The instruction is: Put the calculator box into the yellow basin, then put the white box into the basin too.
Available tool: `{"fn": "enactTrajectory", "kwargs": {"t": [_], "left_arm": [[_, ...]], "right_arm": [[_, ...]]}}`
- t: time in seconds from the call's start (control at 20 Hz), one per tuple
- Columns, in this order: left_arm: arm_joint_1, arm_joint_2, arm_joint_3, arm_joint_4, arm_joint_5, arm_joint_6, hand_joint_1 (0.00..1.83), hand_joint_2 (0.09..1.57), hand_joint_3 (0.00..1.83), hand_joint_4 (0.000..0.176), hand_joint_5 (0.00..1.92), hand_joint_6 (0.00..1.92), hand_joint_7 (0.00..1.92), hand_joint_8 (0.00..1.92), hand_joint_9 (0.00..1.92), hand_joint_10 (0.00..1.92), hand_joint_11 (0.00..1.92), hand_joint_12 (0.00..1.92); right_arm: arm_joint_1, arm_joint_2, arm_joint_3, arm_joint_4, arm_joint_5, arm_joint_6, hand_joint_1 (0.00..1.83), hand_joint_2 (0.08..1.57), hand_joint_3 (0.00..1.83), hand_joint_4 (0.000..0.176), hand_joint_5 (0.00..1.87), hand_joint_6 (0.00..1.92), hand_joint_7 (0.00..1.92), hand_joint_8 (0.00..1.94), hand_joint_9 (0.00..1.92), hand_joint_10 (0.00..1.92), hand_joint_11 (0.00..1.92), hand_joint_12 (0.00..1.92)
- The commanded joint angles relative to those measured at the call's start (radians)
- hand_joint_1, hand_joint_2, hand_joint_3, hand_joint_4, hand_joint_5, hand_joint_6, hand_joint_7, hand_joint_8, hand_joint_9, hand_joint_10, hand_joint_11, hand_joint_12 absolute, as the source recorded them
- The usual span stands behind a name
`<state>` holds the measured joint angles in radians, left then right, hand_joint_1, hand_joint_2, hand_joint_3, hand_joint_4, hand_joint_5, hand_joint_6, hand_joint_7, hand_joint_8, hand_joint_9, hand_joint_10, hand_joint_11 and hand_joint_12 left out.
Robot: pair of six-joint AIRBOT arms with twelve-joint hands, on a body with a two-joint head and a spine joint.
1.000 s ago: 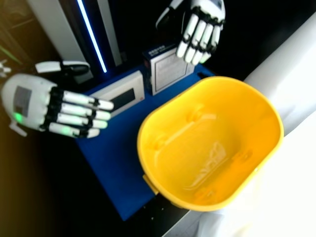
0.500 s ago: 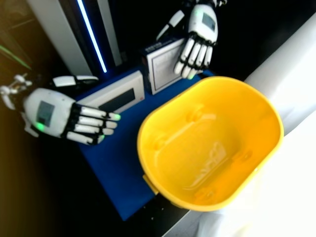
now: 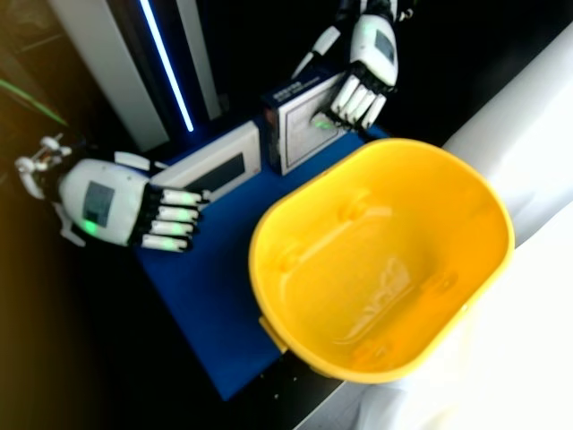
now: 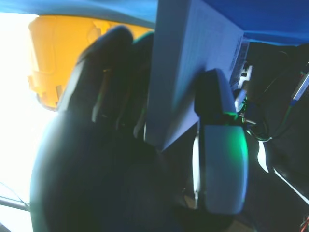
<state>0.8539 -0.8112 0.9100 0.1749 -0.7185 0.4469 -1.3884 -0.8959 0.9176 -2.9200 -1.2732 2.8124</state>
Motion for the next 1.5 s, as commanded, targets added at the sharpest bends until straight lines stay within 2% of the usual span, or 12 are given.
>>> {"fn": "enactTrajectory", "kwargs": {"t": [0.0,0.1,0.2,0.35,0.45,0.6,0.65,0.75,0.95,1.1,1.3,1.45], "left_arm": [[-0.004,0.005,-0.002,-0.025,-0.155,-0.011,1.35,1.18,0.00,0.000,0.80,1.13,0.87,1.23,0.76,1.44,0.57,1.64],[-0.003,0.018,-0.012,-0.042,-0.248,-0.011,1.36,1.17,0.00,0.000,0.80,1.16,0.91,1.14,0.78,1.39,0.55,1.51],[-0.004,0.029,-0.021,-0.054,-0.331,-0.011,1.36,1.18,0.00,0.000,0.78,1.20,0.88,1.16,0.79,1.42,0.60,1.54],[-0.039,0.035,-0.019,-0.073,-0.433,0.013,1.36,1.16,0.00,0.000,0.79,1.21,0.89,1.08,0.87,1.32,0.69,1.42],[-0.099,0.033,-0.007,-0.072,-0.454,0.049,1.36,1.18,0.00,0.000,0.75,1.18,0.88,1.13,0.84,1.41,0.71,1.49],[-0.205,0.025,0.015,-0.046,-0.483,0.078,1.36,1.17,0.00,0.000,0.73,1.15,0.91,1.17,0.87,1.31,0.76,1.40],[-0.245,0.015,0.027,-0.034,-0.488,0.085,1.37,1.15,0.00,0.000,0.77,1.06,0.93,1.16,0.91,1.30,0.79,1.41],[-0.317,-0.014,0.060,-0.011,-0.480,0.086,1.36,1.18,0.00,0.000,0.73,1.16,0.88,1.25,0.83,1.31,0.77,1.28],[-0.453,-0.095,0.155,-0.003,-0.413,0.086,1.34,1.19,0.00,0.000,0.75,1.16,0.82,1.29,0.84,1.36,0.73,1.36],[-0.549,-0.161,0.236,-0.003,-0.280,0.118,1.35,1.20,0.00,0.000,0.77,1.16,0.78,1.34,0.79,1.41,0.68,1.41],[-0.643,-0.275,0.377,0.012,-0.074,0.119,1.36,1.15,0.00,0.000,0.84,1.13,0.89,1.12,0.89,1.28,0.75,1.36],[-0.658,-0.369,0.492,0.000,0.063,0.121,1.36,1.16,0.00,0.000,0.78,1.24,0.89,1.07,0.86,1.33,0.71,1.37]], "right_arm": [[0.009,0.000,0.003,-0.002,-0.155,0.020,1.19,1.17,0.00,0.007,0.89,1.10,0.87,1.27,0.85,1.20,0.68,1.65],[0.009,0.001,0.003,0.002,-0.180,0.027,1.20,1.16,0.00,0.013,0.91,1.06,0.91,1.20,0.87,1.17,0.71,1.60],[0.009,0.001,0.004,0.013,-0.186,0.027,1.19,1.16,0.00,0.025,0.91,1.10,0.89,1.19,0.84,1.11,0.65,1.57],[0.009,-0.003,0.007,0.026,-0.186,0.027,1.20,1.15,0.00,0.015,0.96,1.04,0.89,1.17,0.84,1.08,0.66,1.58],[0.008,-0.008,0.013,0.034,-0.185,0.026,1.21,1.14,0.00,0.010,0.97,1.01,0.90,1.18,0.82,1.11,0.62,1.61],[0.005,-0.016,0.022,0.045,-0.181,0.026,1.21,1.14,0.00,0.000,0.98,0.98,0.88,1.22,0.77,1.15,0.54,1.67],[0.004,-0.019,0.025,0.048,-0.176,0.026,1.21,1.15,0.00,0.000,0.98,0.99,0.87,1.23,0.76,1.16,0.54,1.69],[0.004,-0.027,0.032,0.049,-0.166,0.026,1.21,1.15,0.00,0.000,0.96,0.99,0.89,1.23,0.81,1.20,0.62,1.70],[0.005,-0.043,0.041,0.050,-0.156,0.026,1.21,1.15,0.00,0.000,0.95,0.98,0.89,1.26,0.81,1.28,0.65,1.77],[0.006,-0.049,0.043,0.048,-0.153,0.026,1.22,1.15,0.00,0.000,0.94,0.95,0.92,1.27,0.85,1.32,0.72,1.77],[0.026,-0.055,0.049,0.029,-0.136,0.026,1.22,1.14,0.00,0.000,0.96,0.93,0.92,1.25,0.89,1.30,0.79,1.72],[0.046,-0.061,0.055,0.012,-0.121,0.026,1.22,1.14,0.00,0.000,0.96,0.95,0.92,1.23,0.87,1.28,0.75,1.69]]}}
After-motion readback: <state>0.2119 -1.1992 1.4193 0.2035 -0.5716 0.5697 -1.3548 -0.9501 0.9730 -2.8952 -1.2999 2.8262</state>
